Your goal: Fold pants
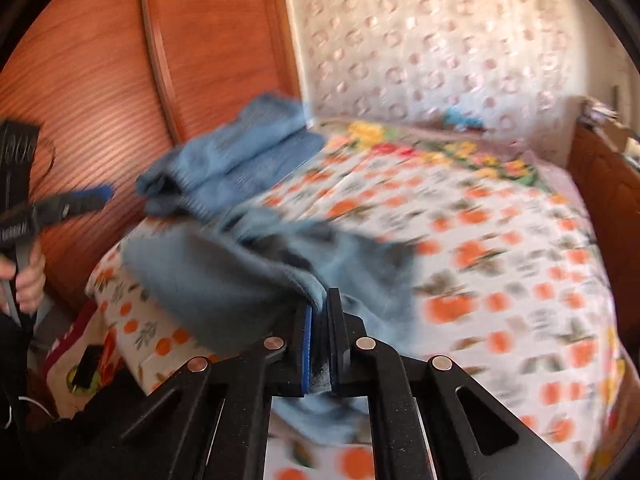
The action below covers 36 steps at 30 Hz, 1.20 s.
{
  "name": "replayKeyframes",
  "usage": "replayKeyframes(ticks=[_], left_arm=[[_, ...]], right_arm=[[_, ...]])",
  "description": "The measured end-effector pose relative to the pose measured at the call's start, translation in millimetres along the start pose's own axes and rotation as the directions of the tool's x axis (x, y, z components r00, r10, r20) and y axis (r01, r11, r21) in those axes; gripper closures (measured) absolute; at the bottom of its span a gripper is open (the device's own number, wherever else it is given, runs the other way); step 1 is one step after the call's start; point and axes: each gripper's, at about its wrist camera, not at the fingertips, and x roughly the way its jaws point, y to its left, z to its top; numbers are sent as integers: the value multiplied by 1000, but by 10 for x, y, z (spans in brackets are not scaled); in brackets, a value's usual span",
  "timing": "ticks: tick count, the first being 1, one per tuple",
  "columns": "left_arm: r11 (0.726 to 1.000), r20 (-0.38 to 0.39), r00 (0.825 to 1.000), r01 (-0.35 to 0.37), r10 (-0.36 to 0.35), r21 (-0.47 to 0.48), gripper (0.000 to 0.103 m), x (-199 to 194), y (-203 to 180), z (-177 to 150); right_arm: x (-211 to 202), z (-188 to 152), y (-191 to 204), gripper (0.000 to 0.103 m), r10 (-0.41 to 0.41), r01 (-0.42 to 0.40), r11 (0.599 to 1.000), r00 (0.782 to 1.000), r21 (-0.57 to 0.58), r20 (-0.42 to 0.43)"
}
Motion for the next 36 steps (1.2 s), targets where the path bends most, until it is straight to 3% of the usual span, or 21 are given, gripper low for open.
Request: replayKeyframes(ticks=[6,9,12,17,23,27,36], left_arm=[[1000,-10,1000,14,-14,11,52,107,-103,22],[999,-26,999,31,-31,20,52,201,-167,4],[999,-49,998,44,-43,26,52,312,-229,-22],[998,-83,995,55,-52,30,52,479,-305,-56],[998,-89,994,64,-61,30,52,546,-361,-90],[998,-85,995,63,-60,31,52,546,-372,-96],[997,-89,994,64,-61,32,52,548,-411,-114]], right_arm=[[-347,61,-673,97,-162,158,985,985,75,52],[-326,44,-1005,97,-274,271,955,962,124,8],[-211,12,-1188,85,-315,320,933,948,164,-55],[-181,29,-1069,74,-342,343,926,939,159,-39],[-445,-77,-802,61,-361,357,924,932,137,10],[-524,-147,-752,59,-363,359,923,932,137,1],[-777,-239,-761,59,-270,277,953,960,126,-70]])
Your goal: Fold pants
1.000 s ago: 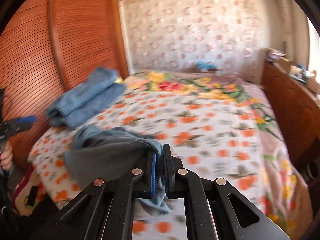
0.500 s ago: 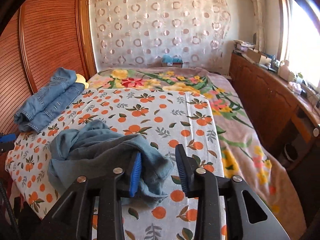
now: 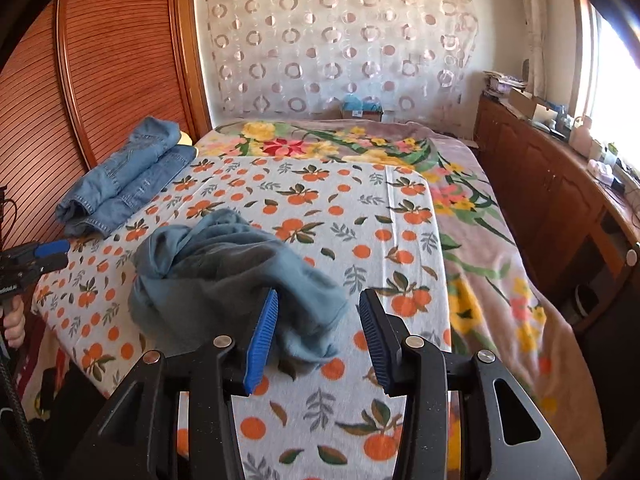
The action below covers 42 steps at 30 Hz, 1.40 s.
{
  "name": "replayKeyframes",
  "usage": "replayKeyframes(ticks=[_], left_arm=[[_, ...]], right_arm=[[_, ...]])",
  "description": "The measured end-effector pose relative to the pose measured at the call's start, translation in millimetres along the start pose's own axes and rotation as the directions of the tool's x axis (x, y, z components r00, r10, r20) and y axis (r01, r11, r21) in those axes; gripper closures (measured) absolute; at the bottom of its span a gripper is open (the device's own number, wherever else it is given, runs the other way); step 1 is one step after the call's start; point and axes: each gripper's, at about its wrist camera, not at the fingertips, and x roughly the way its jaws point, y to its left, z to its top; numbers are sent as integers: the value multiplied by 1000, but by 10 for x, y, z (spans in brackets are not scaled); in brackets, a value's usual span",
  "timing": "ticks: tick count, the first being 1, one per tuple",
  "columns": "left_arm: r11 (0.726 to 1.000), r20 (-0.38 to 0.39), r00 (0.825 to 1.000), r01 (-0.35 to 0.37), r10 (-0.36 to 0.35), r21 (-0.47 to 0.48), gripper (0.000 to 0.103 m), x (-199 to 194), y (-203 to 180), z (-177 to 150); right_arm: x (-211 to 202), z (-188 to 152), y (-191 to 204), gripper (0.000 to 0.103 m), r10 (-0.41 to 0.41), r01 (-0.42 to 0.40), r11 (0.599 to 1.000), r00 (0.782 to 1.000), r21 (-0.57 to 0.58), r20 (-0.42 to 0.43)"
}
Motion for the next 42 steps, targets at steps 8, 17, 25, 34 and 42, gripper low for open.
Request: replayKeyframes(ticks=[8,17,25,34,42], left_arm=[[1000,-13,1000,1,-1,10,52,76,-48,-5],[1000,-22,1000,0,1,13,52,116,-71,-24],[1000,-29,1000,-2,2,3,52,132,-45,-70],[1000,-37,999,-2,2,-3,52,142,-14,-123],[1000,-47,999,2,-2,-9,52,182,-11,-147]], right_arm=[[-66,-129,96,59,50,-51,998,998,-24,-45],[243,-187,646,63,204,-210,972,976,-101,-72],[541,-165,1012,64,285,-302,936,952,-180,-112],[894,-75,1092,63,220,-238,942,970,-236,-99],[1050,-83,1264,61,202,-226,933,973,-279,-110]])
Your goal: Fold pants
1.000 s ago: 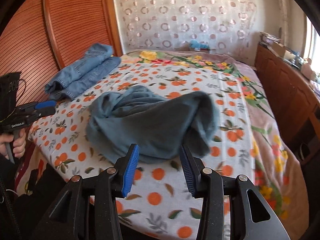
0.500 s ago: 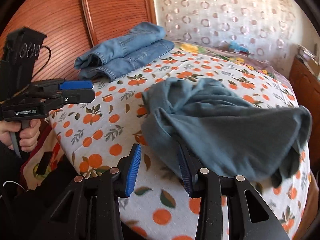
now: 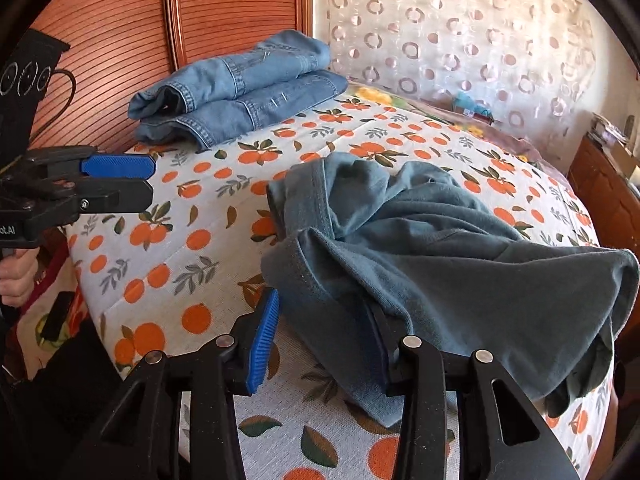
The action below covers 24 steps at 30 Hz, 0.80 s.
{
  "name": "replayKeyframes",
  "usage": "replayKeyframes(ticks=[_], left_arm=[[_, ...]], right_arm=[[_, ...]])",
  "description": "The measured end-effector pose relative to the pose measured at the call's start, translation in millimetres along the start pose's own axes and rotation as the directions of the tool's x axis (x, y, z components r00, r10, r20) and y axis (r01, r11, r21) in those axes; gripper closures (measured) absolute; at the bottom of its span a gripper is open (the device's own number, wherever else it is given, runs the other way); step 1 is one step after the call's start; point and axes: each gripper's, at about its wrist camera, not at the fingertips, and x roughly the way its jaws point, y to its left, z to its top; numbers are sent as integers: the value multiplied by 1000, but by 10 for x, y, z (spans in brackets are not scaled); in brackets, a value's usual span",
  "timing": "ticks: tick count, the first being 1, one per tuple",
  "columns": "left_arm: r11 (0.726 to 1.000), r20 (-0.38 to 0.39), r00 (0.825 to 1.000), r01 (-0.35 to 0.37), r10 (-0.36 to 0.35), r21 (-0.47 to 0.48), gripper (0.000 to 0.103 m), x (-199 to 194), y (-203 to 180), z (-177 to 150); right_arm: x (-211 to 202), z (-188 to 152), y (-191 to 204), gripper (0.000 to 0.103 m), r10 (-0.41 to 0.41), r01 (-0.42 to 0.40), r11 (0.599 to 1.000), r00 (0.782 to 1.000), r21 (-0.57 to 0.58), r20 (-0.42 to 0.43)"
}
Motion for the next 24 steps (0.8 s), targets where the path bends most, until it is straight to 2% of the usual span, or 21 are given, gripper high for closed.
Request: replayKeyframes(ticks=[5,6,7,10,16,19,24], left_arm=[[1000,-12,1000,3,-3,0,52,41,-12,-9],[1000,-15,1000,3,-3,-1,52,51,-17,-11],[1000,-17,1000,3,-3,-1,52,60,-23,-12],[1000,-20,1000,9,-9,4,52,80,-51,-10],[1000,-29,999,18,-17,19,52,169,-130,28],[999,-39,999,22,-21,33,52,235,-182,50],[998,-48,999,26,-24,49,52,302,-264,82]], right_arm=[[27,-18,43,61,-8,8,1000,1000,-17,0],[21,-20,37,65,-8,8,1000,1000,-19,0],[-3,-27,16,86,-15,15,1000,1000,-17,7],[-160,-55,-147,94,-4,2,999,999,38,55],[-745,-161,-620,94,-45,7,977,984,215,175],[-1040,-236,-823,94,-101,38,961,971,275,219],[-1367,-444,-1014,94,-184,89,930,952,355,245]])
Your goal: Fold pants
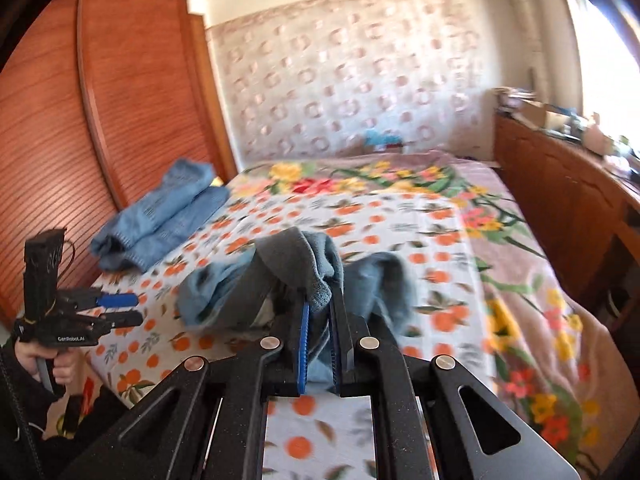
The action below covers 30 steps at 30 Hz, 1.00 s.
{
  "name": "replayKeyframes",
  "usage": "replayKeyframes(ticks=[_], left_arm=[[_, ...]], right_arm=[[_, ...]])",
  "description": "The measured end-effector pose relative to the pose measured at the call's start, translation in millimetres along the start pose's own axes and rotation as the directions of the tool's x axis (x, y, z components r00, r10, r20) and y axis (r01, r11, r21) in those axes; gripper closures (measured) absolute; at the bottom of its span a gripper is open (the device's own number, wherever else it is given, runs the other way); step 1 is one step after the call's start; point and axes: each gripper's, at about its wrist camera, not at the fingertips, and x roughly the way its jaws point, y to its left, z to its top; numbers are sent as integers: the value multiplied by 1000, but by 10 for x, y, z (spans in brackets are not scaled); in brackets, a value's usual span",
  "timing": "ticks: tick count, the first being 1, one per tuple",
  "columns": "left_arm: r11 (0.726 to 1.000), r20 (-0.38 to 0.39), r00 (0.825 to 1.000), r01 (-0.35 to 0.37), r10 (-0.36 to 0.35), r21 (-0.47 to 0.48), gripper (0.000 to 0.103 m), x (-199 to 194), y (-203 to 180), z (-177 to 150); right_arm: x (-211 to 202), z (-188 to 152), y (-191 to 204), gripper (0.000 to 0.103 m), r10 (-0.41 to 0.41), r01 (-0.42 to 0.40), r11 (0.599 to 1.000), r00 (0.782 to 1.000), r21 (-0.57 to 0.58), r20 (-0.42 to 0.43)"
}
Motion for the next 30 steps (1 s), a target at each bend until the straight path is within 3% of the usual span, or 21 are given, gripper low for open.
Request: replayKeyframes(ticks=[4,12,18,22,30], left_arm=[[1000,-11,1000,3,-3,14,52,50,-44,21],[999,-42,999,6,-4,48,52,213,-129,93],[998,-62,998,1,3,64,52,322,-143,128],[997,-69,998,2,3,76,52,379,-154,135],[990,-93,995,-14,27,142,55,582,-205,252]], right_arm=[[-125,-152,-130,94,-30,31,998,1000,54,-7],[15,-371,-188,93,-99,108,991,989,78,-107],[47,-245,-161,77,-132,141,989,982,55,-136],[27,-154,-107,55,-143,146,989,983,20,-118],[171,-204,-22,53,-151,141,987,979,-80,-138]])
